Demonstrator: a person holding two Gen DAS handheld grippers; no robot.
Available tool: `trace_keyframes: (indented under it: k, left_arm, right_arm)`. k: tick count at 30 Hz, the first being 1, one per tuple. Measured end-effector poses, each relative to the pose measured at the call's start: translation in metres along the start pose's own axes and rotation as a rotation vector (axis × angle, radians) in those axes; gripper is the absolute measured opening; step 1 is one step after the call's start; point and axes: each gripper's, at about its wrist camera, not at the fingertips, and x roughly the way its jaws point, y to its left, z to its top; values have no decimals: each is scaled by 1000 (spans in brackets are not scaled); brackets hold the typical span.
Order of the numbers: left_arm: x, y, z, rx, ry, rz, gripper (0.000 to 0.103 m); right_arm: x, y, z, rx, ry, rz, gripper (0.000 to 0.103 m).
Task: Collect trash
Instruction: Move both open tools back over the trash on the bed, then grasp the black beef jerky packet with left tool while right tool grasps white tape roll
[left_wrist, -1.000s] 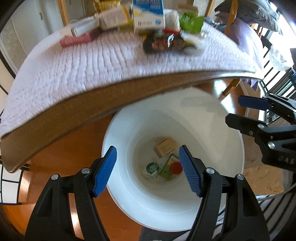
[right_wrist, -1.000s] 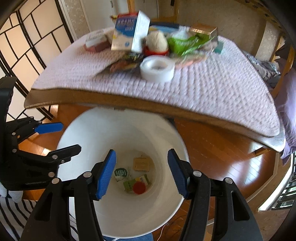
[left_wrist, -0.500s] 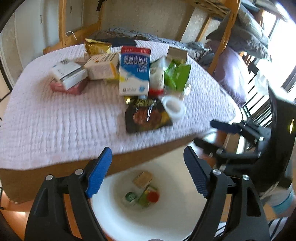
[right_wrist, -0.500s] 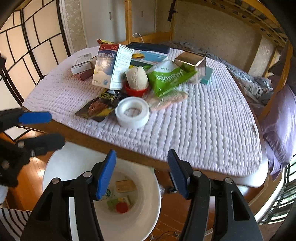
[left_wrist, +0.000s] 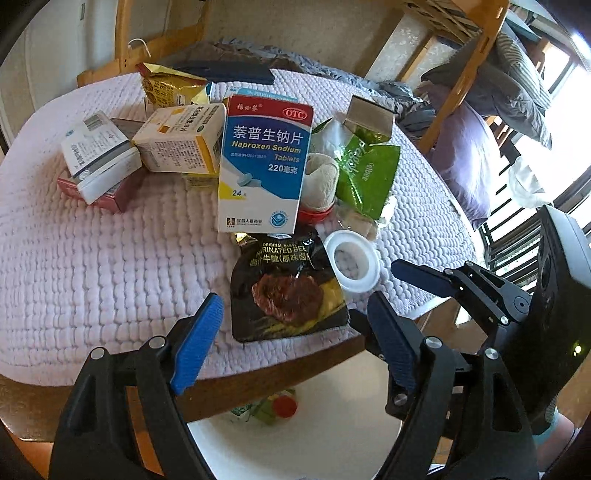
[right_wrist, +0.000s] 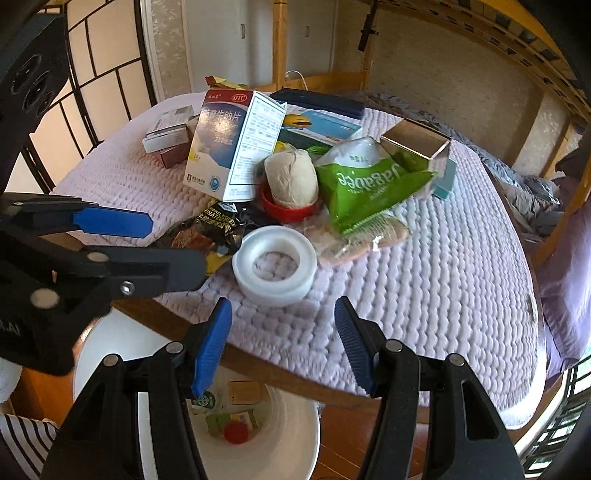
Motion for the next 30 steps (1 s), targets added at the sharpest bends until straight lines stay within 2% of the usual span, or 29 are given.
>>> trace_keyframes:
  k: [9, 12, 18, 30]
  left_arm:
    - [16, 2, 3, -7, 23, 17, 82]
    - [19, 2, 6, -8, 25, 20, 82]
    - [17, 6, 7, -12, 32, 17, 71]
    - [6, 23, 0, 18, 40, 61, 71]
  right_arm:
    - [15, 1, 13, -31, -12, 7, 57]
    - [18, 3, 16, -44, -12, 11, 54]
    - [20, 5, 19, -76, -21, 19, 50]
    - [16, 5, 16, -93, -22, 2, 49]
